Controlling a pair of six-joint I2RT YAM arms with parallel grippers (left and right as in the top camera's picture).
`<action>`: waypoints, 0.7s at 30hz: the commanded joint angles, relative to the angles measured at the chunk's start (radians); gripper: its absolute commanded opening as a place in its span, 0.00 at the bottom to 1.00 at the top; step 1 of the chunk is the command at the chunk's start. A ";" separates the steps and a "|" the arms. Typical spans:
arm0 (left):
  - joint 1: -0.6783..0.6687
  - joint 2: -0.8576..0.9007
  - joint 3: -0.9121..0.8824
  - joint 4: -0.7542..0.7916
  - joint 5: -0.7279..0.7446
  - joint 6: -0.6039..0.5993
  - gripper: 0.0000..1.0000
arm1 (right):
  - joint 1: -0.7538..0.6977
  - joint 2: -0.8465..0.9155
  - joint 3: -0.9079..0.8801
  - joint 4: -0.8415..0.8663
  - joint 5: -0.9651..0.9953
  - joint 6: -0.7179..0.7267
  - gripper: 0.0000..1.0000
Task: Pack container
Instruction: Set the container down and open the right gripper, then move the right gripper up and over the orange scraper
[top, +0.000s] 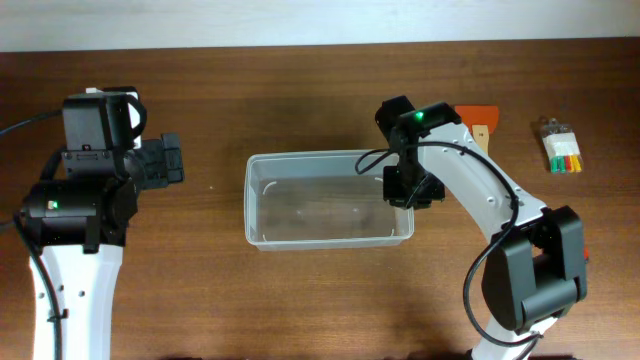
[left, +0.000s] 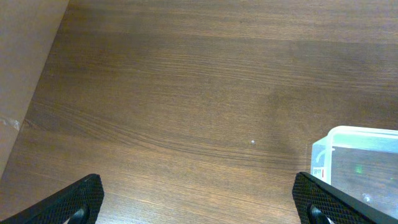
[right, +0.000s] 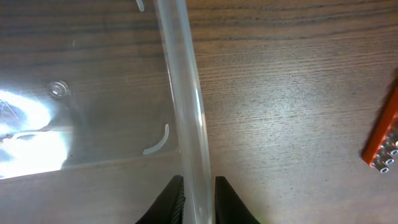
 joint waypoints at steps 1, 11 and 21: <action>0.000 -0.003 0.023 0.000 -0.014 -0.010 0.99 | -0.001 0.006 0.067 -0.023 0.006 -0.013 0.17; 0.000 -0.003 0.023 0.000 -0.014 -0.010 0.99 | -0.003 0.006 0.322 -0.220 0.015 -0.088 0.39; 0.000 -0.003 0.023 0.000 -0.014 -0.010 0.99 | -0.079 -0.018 0.547 -0.390 0.141 -0.254 0.99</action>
